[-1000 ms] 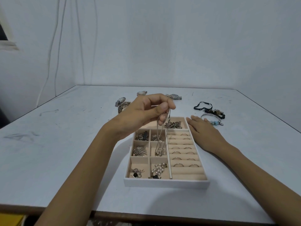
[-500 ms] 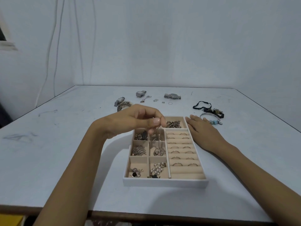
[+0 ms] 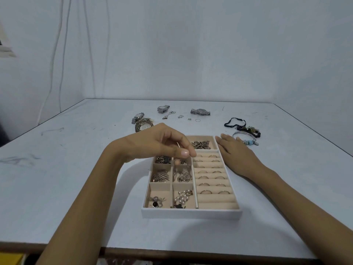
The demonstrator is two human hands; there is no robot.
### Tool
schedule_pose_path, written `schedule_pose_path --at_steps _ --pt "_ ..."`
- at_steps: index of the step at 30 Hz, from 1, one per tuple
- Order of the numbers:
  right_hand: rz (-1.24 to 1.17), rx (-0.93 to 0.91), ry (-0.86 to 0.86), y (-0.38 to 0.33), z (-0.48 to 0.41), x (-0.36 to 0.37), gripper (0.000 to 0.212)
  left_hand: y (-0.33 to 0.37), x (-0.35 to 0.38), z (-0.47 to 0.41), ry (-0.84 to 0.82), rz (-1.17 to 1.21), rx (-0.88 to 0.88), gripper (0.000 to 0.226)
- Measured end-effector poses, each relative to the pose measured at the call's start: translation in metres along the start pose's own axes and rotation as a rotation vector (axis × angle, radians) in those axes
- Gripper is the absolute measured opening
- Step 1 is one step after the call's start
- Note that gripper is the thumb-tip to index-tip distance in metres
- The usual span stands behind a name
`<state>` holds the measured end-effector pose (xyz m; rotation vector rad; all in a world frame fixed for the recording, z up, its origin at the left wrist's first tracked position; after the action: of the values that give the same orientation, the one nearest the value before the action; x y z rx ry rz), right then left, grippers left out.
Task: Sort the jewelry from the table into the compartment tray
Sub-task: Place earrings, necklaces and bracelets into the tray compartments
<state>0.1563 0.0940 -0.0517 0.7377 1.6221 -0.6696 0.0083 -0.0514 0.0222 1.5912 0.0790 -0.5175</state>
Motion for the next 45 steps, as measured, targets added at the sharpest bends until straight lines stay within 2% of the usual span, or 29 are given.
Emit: schedule_pose_path --at_steps 8,19,24,32,45 --pt "-0.007 -0.002 0.007 0.001 -0.001 0.001 0.047 -0.005 0.0 -0.006 0.023 -0.001 -0.002 0.019" --pt "-0.005 -0.004 0.009 0.0 0.0 0.0 0.047 -0.012 0.007 -0.011 0.012 -0.119 -0.051 0.026" --pt "-0.006 -0.006 0.01 0.0 -0.001 0.0 0.047 -0.009 0.008 -0.01 0.002 -0.069 -0.025 0.017" --pt "-0.004 -0.008 0.006 0.001 -0.001 0.001 0.047 -0.01 0.009 -0.011 0.013 -0.087 -0.033 0.017" --pt "-0.021 -0.01 0.009 0.003 -0.002 0.003 0.047 -0.005 0.006 -0.01 0.059 -0.199 -0.005 0.03"
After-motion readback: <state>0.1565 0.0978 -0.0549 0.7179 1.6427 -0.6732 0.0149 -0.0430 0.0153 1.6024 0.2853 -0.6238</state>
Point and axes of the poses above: each hand's wrist, its own z-axis away from the middle knuckle, its own x-axis out of the palm, y = z × x, the point moved 6 cm from there along -z, towards the middle knuckle, and after that the axes turned 12 degrees about z, right-handed, at the moved point
